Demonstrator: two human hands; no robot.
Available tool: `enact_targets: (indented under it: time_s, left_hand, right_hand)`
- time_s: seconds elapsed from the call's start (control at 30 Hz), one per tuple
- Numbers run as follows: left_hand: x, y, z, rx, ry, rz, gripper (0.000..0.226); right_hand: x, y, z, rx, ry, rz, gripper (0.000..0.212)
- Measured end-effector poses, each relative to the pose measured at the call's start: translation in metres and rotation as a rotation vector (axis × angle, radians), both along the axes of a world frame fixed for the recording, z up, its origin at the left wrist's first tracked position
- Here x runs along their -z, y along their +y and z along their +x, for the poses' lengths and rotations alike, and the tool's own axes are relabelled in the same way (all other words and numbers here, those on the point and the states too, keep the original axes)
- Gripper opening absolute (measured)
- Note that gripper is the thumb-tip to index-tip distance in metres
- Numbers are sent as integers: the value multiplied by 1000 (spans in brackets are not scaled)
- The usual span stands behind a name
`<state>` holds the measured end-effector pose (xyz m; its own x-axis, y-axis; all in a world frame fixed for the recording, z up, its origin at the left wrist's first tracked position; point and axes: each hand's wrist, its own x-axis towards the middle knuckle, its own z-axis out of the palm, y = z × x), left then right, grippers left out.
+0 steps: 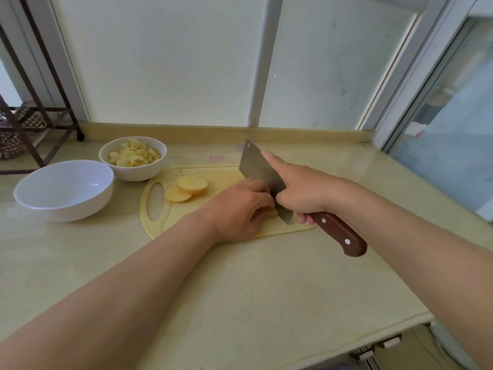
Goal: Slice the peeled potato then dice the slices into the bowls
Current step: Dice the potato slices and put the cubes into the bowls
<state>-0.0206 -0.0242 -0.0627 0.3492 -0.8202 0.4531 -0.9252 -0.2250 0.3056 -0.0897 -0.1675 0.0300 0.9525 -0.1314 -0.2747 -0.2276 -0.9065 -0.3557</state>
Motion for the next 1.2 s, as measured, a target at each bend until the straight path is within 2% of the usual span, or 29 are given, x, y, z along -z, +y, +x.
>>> enact_targets:
  time_s: [0.3,1.2]
  left_hand:
    - [0,3,0,-22,-43,-102,7]
    - [2,4,1,-34,-54,-108,7]
  right_hand:
    - [3,-6,0,28,0,54,101]
    - [-5,-13,-10,54,-66,121,99]
